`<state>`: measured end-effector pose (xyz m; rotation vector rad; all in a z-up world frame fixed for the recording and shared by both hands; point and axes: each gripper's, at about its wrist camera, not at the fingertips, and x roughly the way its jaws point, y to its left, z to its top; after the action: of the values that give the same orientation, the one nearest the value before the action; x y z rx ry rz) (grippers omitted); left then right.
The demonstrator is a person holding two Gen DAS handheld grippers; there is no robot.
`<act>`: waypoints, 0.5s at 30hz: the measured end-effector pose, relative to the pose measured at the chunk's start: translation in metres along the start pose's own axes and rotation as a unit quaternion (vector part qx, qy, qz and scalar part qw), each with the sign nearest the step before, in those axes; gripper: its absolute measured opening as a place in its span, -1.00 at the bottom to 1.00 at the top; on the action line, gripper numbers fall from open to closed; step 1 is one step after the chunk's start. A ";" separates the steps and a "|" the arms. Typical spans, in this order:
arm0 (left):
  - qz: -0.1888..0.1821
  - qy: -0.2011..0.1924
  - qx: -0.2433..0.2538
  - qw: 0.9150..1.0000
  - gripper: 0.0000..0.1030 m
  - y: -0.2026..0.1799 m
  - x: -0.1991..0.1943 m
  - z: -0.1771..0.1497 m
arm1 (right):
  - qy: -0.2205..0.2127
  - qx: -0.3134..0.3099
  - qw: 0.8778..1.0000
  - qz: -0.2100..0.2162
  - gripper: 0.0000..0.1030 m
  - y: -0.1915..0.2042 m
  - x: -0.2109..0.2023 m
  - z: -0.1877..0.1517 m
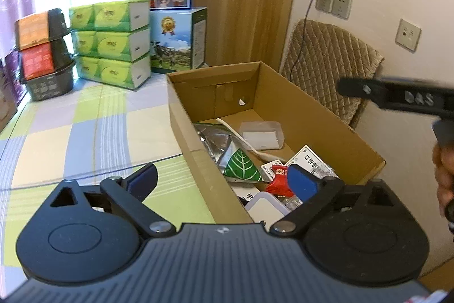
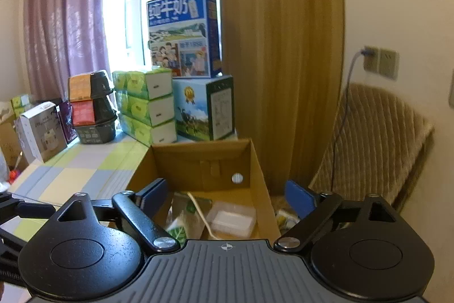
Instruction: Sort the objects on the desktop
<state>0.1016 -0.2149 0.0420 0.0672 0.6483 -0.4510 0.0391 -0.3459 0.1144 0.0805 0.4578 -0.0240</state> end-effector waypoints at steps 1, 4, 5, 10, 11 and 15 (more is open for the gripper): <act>0.005 -0.002 -0.004 1.000 0.98 0.000 -0.003 -0.001 | 0.004 0.007 1.000 -0.001 0.84 -0.002 -0.004 -0.002; 0.016 -0.005 -0.016 1.000 0.97 -0.001 -0.012 -0.005 | 0.015 0.021 1.000 0.000 0.96 -0.004 -0.018 -0.007; 0.017 -0.003 -0.021 1.000 0.97 -0.001 -0.015 -0.006 | 0.019 0.025 0.999 0.001 0.96 -0.004 -0.022 -0.009; 0.022 0.007 -0.050 0.998 0.98 -0.002 -0.031 -0.013 | 0.048 0.037 0.998 0.005 0.96 -0.002 -0.044 -0.019; 0.025 0.007 -0.052 0.998 0.98 -0.003 -0.035 -0.014 | 0.052 0.039 0.998 0.004 0.96 -0.001 -0.049 -0.022; 0.035 0.011 -0.055 0.998 0.98 -0.009 -0.051 -0.022 | 0.066 0.048 0.997 -0.003 0.96 -0.001 -0.069 -0.033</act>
<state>0.0494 -0.1988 0.0552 -0.0090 0.6902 -0.3458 -0.0372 -0.3433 0.1152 0.1752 0.5880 -0.0457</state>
